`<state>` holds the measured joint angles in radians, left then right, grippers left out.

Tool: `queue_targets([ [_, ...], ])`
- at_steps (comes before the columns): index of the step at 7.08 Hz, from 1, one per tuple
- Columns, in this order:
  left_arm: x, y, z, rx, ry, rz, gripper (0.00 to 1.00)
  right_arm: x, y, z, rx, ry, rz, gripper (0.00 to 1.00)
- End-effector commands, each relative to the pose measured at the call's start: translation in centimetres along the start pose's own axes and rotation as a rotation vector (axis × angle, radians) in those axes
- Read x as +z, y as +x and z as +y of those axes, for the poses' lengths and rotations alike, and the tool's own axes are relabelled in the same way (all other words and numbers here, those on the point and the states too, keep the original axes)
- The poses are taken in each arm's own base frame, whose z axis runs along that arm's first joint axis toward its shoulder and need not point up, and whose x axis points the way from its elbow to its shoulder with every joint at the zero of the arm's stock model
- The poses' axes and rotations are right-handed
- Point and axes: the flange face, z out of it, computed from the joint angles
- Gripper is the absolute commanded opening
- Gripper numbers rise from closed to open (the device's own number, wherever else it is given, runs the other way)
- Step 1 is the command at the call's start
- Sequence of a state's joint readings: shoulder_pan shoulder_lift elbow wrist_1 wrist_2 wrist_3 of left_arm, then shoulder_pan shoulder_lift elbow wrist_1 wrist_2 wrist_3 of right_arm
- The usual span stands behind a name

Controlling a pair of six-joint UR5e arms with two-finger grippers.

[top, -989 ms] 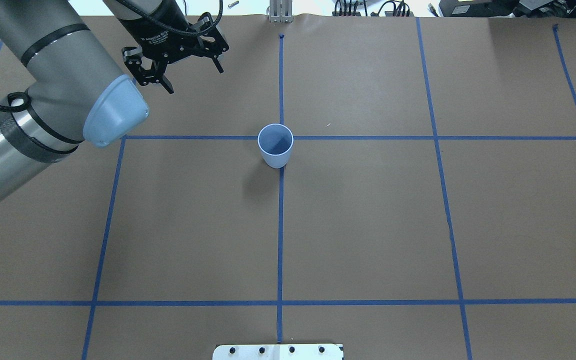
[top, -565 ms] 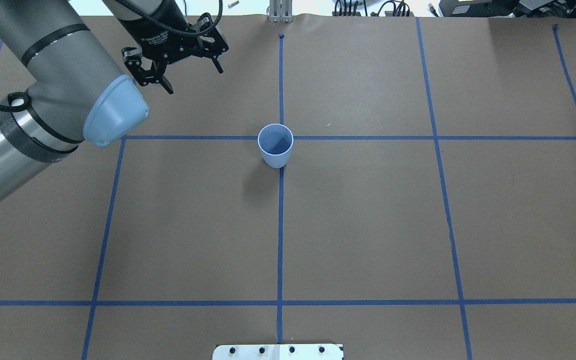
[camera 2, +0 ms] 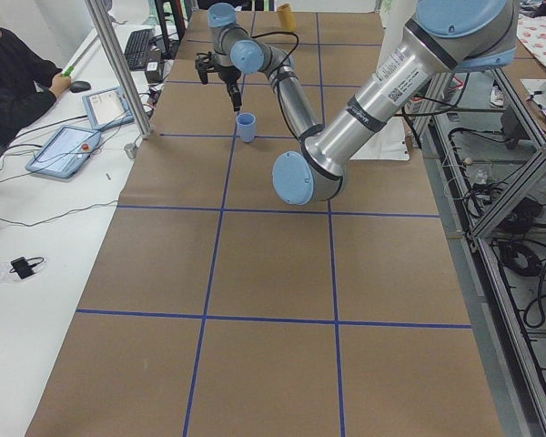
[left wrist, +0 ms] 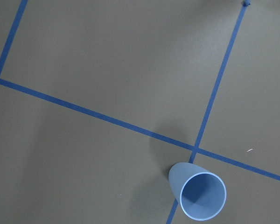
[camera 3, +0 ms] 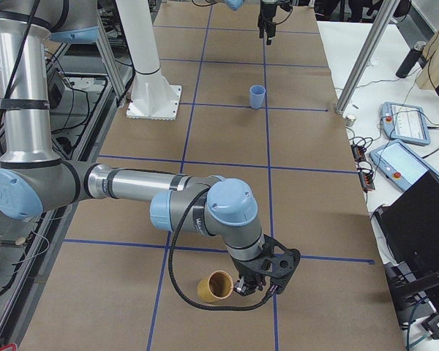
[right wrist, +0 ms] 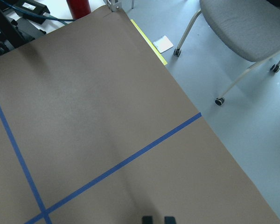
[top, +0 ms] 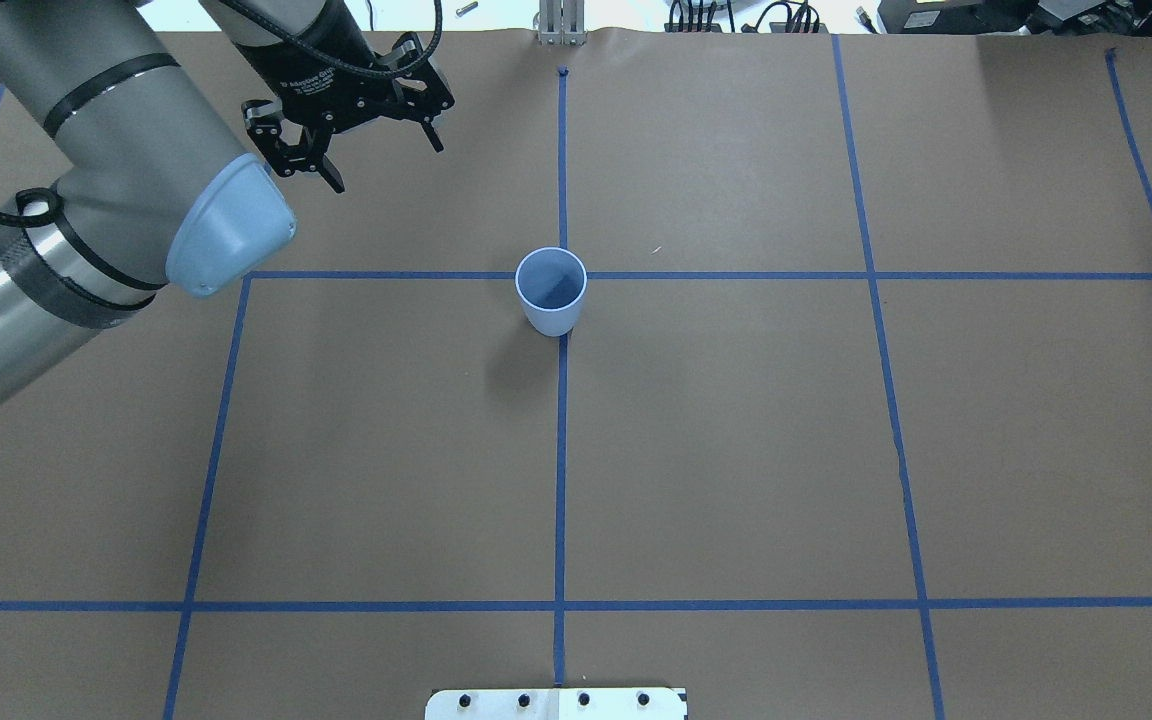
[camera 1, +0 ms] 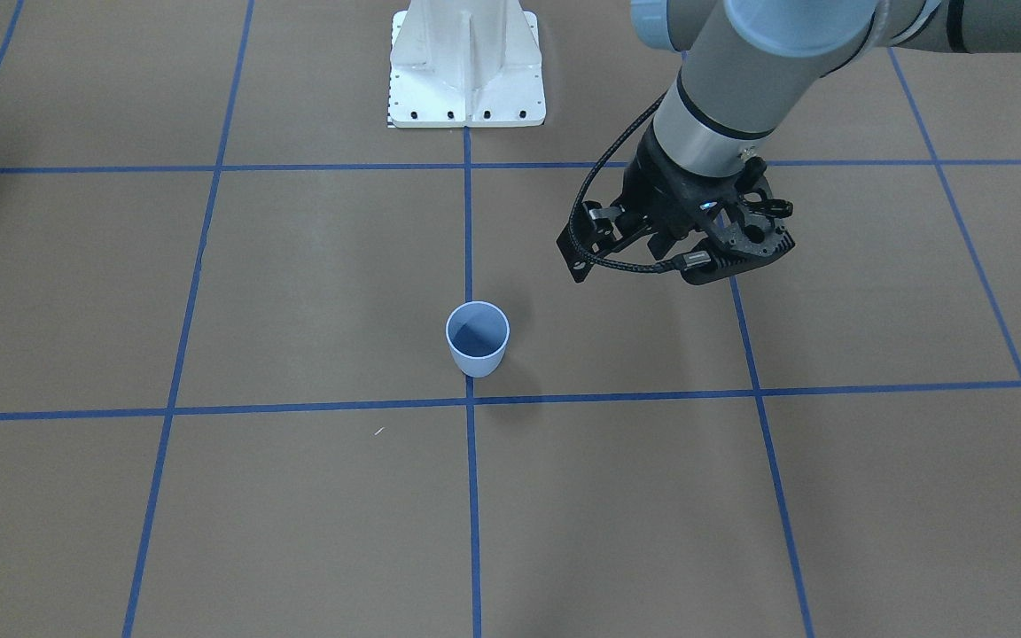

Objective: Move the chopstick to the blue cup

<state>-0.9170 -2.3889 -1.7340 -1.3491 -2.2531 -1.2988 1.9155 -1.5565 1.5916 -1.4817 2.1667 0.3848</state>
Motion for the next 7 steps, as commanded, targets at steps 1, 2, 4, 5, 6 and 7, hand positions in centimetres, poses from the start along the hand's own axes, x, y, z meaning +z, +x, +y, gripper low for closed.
queue_targets([
  [1, 0.1, -0.1, -0.1, 0.0, 0.0, -0.001, 0.98, -2.5, 0.9, -0.5, 0.015, 0.053, 0.002, 0.0],
  [2, 0.2, -0.4, 0.0, -0.001, -0.001, -0.002, 0.98, -3.8, 0.5, -0.5, 0.006, 0.083, 0.014, 0.0],
  [4, 0.2, -0.6, 0.0, -0.001, -0.001, -0.002, 0.98, -6.8, -2.0, -2.5, -0.02, 0.156, 0.035, 0.0],
  [5, 0.2, -0.8, -0.1, 0.001, 0.0, -0.002, 0.98, -7.5, -6.8, -3.9, -0.077, 0.155, 0.019, 0.0],
  [6, -0.5, -0.9, 0.2, 0.015, 0.006, 0.01, 0.98, -8.6, -14.1, -5.6, -0.103, 0.131, 0.003, 0.0],
  [7, -1.6, -1.6, -0.4, 0.011, 0.028, 0.02, 0.98, -9.5, -22.3, -6.5, -0.128, 0.102, -0.009, 0.0],
])
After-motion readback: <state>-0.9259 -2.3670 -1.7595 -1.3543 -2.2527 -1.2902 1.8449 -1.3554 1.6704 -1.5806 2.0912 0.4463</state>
